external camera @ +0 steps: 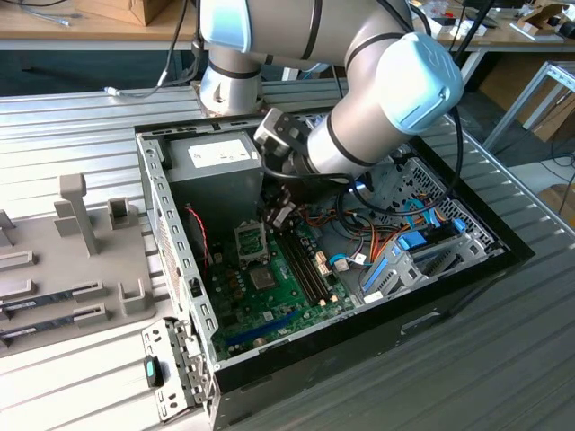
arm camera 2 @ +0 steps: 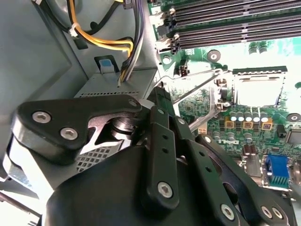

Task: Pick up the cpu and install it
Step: 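Close the cpu cover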

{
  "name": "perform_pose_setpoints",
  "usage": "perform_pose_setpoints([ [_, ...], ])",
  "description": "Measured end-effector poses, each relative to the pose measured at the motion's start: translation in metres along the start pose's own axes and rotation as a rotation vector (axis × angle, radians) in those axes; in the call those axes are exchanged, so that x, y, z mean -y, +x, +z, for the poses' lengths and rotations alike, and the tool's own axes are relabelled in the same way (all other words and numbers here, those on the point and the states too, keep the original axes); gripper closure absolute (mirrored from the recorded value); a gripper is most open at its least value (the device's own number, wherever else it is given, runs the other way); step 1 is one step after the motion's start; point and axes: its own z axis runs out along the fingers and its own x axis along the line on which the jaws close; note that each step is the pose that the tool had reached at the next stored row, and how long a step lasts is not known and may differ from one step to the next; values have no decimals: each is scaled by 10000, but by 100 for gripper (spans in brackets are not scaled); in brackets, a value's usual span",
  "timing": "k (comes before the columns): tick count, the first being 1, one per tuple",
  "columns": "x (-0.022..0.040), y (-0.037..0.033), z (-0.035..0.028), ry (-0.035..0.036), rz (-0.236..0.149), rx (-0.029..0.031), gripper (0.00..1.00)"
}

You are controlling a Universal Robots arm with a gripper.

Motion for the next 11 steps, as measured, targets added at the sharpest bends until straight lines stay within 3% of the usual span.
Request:
perform_pose_setpoints([
  [11, 26, 38, -41, -8, -4, 8, 89],
])
